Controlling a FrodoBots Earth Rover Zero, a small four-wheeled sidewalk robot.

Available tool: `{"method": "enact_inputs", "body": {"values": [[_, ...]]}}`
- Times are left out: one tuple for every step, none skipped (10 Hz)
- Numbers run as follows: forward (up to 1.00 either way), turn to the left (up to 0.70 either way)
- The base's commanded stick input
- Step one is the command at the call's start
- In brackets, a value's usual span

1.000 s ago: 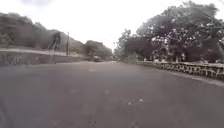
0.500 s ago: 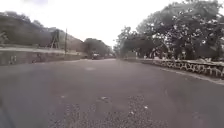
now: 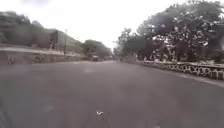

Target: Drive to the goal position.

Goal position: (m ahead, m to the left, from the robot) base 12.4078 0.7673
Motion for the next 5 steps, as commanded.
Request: {"method": "enact_inputs", "body": {"values": [[0.7,0.0],[0.7,0.0],[0.7,0.0],[0.7,0.0],[0.7,0.0]]}}
